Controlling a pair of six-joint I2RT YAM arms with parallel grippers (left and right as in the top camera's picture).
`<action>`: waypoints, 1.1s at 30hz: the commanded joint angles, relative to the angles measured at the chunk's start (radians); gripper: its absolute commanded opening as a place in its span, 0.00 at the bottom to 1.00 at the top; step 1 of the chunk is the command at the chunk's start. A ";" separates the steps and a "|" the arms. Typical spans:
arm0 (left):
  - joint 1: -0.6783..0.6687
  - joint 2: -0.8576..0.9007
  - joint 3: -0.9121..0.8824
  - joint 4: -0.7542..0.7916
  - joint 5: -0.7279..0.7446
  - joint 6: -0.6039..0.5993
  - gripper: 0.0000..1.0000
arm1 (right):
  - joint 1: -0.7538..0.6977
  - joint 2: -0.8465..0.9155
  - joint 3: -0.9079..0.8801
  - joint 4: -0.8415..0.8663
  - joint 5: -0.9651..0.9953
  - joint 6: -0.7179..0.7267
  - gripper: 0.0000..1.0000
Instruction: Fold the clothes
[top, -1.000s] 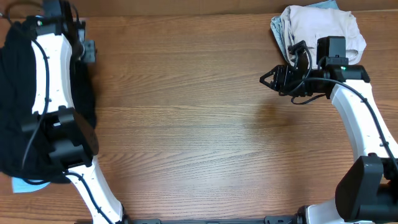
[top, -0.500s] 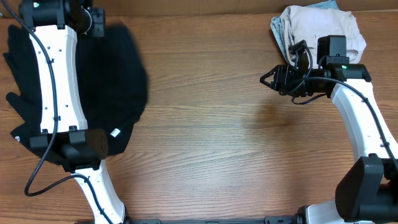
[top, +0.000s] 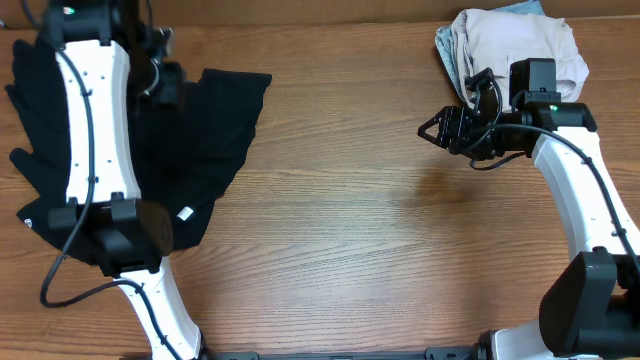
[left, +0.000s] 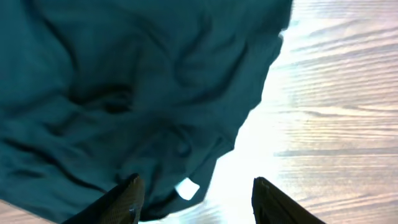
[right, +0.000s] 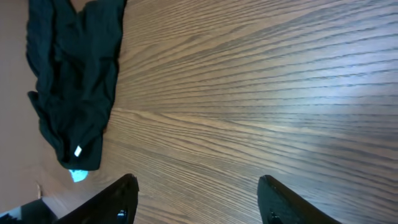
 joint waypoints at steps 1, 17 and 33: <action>0.009 0.027 -0.134 0.050 0.040 -0.038 0.58 | 0.005 -0.031 0.032 -0.006 0.022 -0.002 0.67; -0.045 0.027 -0.616 0.240 0.088 0.010 0.55 | 0.005 -0.031 0.032 -0.012 0.059 -0.001 0.72; -0.099 0.027 -0.724 0.426 -0.038 -0.017 0.13 | 0.005 -0.031 0.032 -0.018 0.058 0.023 0.72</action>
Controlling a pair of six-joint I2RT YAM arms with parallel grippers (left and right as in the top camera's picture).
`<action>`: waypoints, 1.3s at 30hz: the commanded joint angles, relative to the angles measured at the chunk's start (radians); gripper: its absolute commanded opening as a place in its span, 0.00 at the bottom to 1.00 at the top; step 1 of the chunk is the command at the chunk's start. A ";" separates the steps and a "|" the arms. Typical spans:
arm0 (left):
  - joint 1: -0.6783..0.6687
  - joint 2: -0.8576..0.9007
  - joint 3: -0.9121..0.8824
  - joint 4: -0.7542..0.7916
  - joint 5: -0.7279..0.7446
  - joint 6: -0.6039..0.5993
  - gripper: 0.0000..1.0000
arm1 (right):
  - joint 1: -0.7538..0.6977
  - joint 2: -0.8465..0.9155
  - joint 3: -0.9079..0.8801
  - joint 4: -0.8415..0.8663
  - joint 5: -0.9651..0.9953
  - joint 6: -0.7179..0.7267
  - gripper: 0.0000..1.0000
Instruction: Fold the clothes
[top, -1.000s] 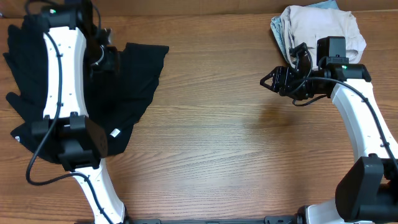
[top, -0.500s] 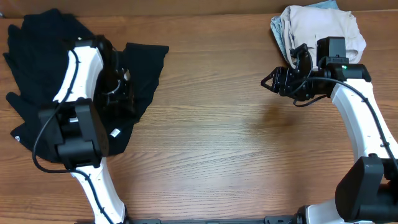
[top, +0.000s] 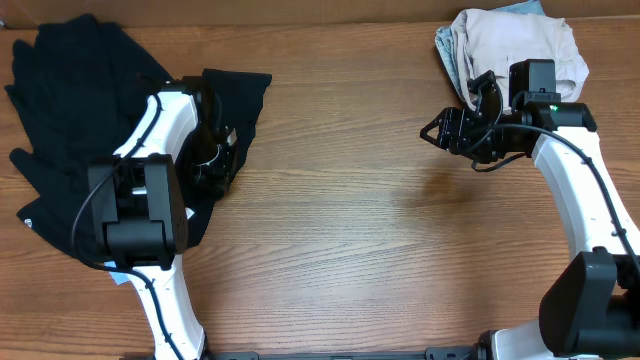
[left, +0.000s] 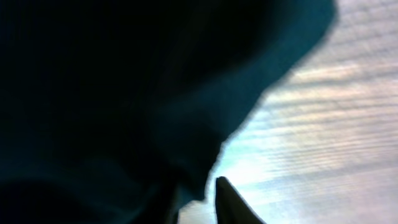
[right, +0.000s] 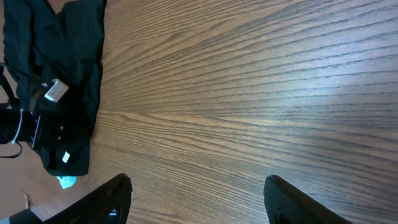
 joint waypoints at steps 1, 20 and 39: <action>0.006 0.000 -0.005 0.022 -0.069 -0.017 0.07 | 0.005 -0.031 0.032 0.000 0.003 0.005 0.72; 0.003 0.000 -0.006 0.165 -0.057 -0.031 0.41 | 0.005 -0.031 0.032 -0.001 0.003 0.005 0.72; -0.003 -0.001 0.303 -0.040 0.098 -0.030 0.04 | 0.005 -0.031 0.032 0.006 0.003 0.005 0.72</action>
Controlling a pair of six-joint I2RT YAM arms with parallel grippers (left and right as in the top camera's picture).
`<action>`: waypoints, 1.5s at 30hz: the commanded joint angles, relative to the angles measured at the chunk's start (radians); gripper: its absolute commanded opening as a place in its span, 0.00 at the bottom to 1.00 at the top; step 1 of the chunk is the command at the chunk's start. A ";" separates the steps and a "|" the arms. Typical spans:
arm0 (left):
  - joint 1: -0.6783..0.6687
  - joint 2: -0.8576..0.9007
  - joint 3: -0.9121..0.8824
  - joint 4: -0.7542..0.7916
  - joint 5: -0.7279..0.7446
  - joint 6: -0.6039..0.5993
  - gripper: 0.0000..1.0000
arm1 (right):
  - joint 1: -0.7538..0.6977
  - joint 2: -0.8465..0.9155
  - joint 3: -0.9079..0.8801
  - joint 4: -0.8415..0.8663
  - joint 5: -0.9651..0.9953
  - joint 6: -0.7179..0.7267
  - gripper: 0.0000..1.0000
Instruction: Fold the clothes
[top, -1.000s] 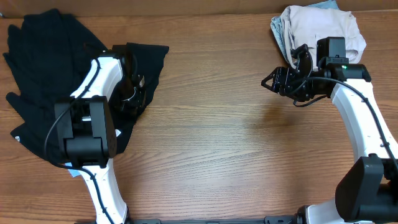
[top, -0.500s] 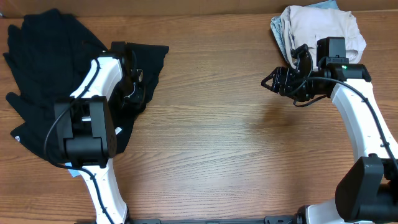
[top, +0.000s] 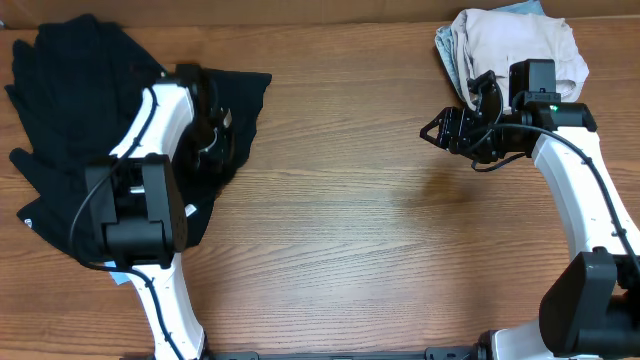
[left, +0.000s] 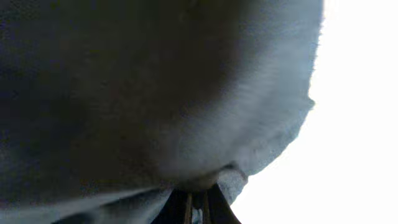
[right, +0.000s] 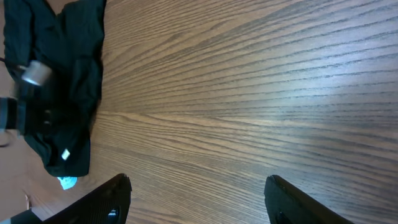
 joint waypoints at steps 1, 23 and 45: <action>-0.013 -0.009 0.206 -0.064 0.066 -0.001 0.04 | 0.005 -0.031 0.032 0.004 0.003 0.001 0.72; -0.359 -0.009 0.882 -0.198 0.165 0.013 0.04 | 0.005 -0.031 0.032 -0.006 0.003 0.001 0.73; -0.536 -0.006 0.872 -0.021 0.196 -0.014 0.87 | -0.074 -0.045 0.036 -0.007 0.006 0.031 0.73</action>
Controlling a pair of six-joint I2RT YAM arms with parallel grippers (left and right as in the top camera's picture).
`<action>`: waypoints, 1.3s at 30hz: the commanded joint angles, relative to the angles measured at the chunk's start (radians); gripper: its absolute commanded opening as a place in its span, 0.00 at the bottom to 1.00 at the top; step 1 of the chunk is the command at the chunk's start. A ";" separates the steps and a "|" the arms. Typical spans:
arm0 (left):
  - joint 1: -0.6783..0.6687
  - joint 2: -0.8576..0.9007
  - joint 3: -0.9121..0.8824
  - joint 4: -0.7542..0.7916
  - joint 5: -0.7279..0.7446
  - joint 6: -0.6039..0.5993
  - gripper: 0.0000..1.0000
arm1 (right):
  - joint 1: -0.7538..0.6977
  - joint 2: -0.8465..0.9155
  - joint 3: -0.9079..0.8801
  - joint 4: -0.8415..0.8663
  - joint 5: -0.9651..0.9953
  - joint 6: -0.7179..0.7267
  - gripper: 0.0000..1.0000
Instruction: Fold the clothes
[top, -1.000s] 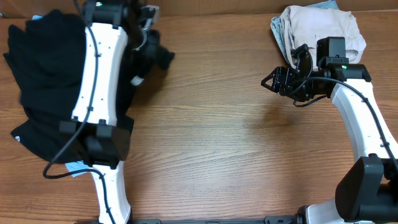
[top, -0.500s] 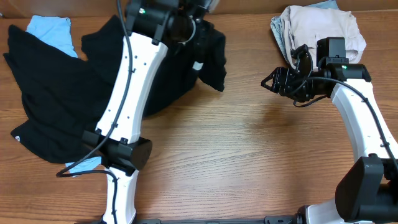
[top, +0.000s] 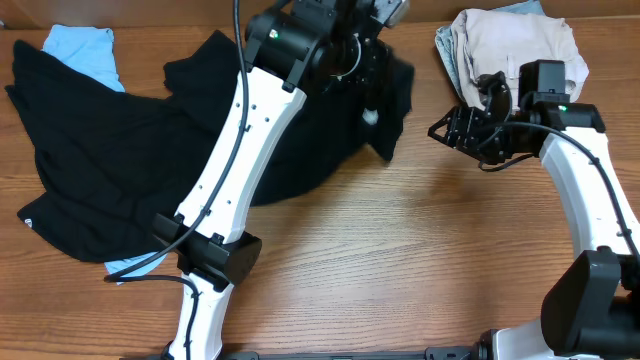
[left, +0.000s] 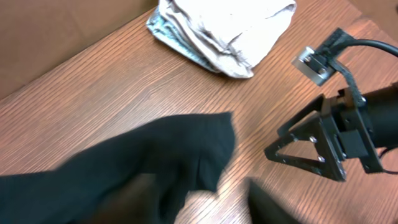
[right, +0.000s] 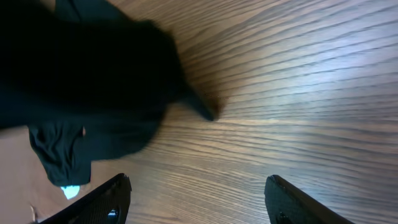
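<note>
A large black garment (top: 150, 150) stretches from the table's left side up to the back centre, where one end hangs in the air by my left gripper (top: 365, 45). In the left wrist view that end (left: 161, 155) is blurred below the left gripper (left: 199, 208), whose fingers stand apart. The right wrist view has the black garment (right: 93, 62) at upper left. My right gripper (top: 447, 130) hovers open over bare wood at the right, just beyond the cloth's dangling tip, with nothing between its fingers (right: 106, 199).
A pile of beige and white clothes (top: 515, 40) lies at the back right corner, behind the right arm; the left wrist view has the pile (left: 227, 31) too. Light blue cloth (top: 80, 45) peeks out from under the black garment at the back left.
My left arm has swung from the garment's right edge at the left of the table up to the back centre, dragging that edge across. Its fingers, then pinched on cloth, now stand apart. Light blue cloth is uncovered.
The left gripper first hovered open over the black garment at the back left. Then it was down at the garment's right edge, closing, then shut on the cloth. Now that edge is carried high toward the right. The right arm stayed open and nearly still.
</note>
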 joint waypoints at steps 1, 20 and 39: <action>-0.001 -0.007 0.018 0.000 0.012 -0.010 1.00 | -0.039 -0.051 0.040 0.000 0.004 0.012 0.73; 0.512 -0.006 -0.113 -0.430 -0.299 -0.212 1.00 | -0.112 -0.135 0.150 -0.057 0.011 0.007 0.77; 0.705 -0.006 -0.850 0.032 -0.241 -0.169 0.36 | -0.077 -0.132 0.149 -0.040 0.045 0.008 0.78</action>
